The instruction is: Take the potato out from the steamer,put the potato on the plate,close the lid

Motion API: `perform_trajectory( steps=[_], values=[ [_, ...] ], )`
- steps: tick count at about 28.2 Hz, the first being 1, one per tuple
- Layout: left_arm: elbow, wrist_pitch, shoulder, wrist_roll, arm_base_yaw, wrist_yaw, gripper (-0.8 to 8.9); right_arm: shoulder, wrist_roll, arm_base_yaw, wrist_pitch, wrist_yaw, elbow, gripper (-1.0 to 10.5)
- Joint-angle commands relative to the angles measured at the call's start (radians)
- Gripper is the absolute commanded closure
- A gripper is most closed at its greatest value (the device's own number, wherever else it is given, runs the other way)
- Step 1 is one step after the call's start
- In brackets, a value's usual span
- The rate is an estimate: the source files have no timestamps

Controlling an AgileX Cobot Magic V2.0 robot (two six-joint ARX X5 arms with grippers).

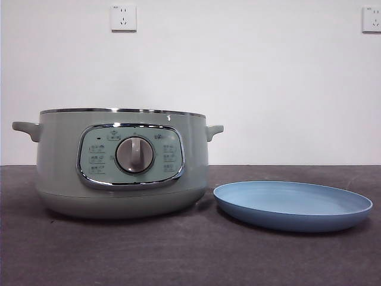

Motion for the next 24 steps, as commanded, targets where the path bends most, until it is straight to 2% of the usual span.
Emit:
perform_trajectory(
  steps=[1,6,10,13,19,24],
  values=[
    [0.015,-0.049,-0.043,0.012,0.009,0.001,8.22,0.071,-0.019,0.050,-0.005,0.046,0.060,2.9],
    [0.014,-0.051,-0.093,0.012,0.009,0.001,8.22,0.214,-0.051,0.139,-0.033,0.093,0.187,2.9],
    [0.013,-0.055,-0.105,0.011,0.009,0.002,8.22,0.333,-0.084,0.200,-0.062,0.208,0.291,2.9],
    [0.009,-0.056,-0.105,0.011,0.009,0.004,8.22,0.467,-0.116,0.246,-0.124,0.247,0.387,2.9],
    [-0.032,-0.056,-0.101,0.011,0.009,0.005,8.22,0.649,-0.160,0.281,-0.122,0.367,0.400,2.9],
    [-0.035,-0.056,-0.092,0.011,0.009,0.024,8.22,0.742,-0.165,0.286,-0.091,0.374,0.400,2.9]
  ],
)
